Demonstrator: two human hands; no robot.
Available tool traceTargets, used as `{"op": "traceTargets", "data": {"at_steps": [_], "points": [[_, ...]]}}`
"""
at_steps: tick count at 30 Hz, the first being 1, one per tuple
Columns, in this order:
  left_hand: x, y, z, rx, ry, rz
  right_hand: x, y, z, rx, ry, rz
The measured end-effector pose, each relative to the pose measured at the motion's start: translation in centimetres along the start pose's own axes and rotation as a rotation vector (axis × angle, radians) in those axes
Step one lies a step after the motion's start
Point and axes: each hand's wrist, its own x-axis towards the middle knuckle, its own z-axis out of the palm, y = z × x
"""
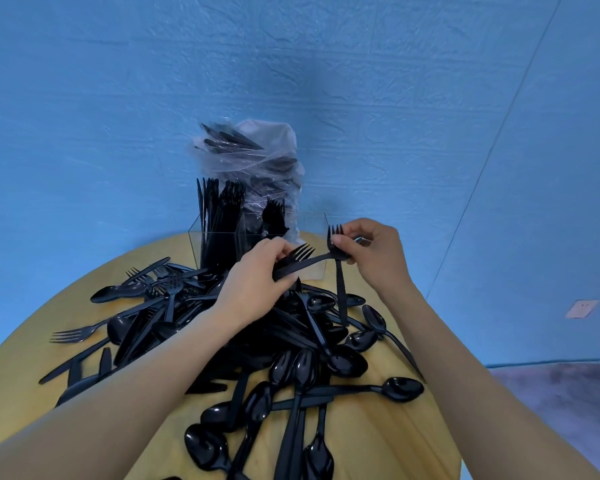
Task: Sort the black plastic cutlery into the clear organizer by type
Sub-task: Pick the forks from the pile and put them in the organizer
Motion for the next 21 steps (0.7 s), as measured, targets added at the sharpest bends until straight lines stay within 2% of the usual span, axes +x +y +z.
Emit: {"op": "traceTargets", "data": {"at_steps": [5,12,18,21], "points": [[0.0,0.4,-1.2,-0.165,0.071,-0.048,-0.6,-2.2,-1.2,0.068,0.091,-0.081],[0.1,2.5,-3.2,-0.469,0.134,-0.045,-2.6,-4.9,-2.2,0.264,0.113,-0.135],[-1.1,4.6,-3.2,-0.779,-0.030,-0.102,-4.3,-6.4,0.5,0.422,0.040,-0.070],[-2.2,5.7,-3.4,-0.957,-0.149,-0.197,-4.9,-6.3,1.6,0.447,0.067,-0.017]]}}
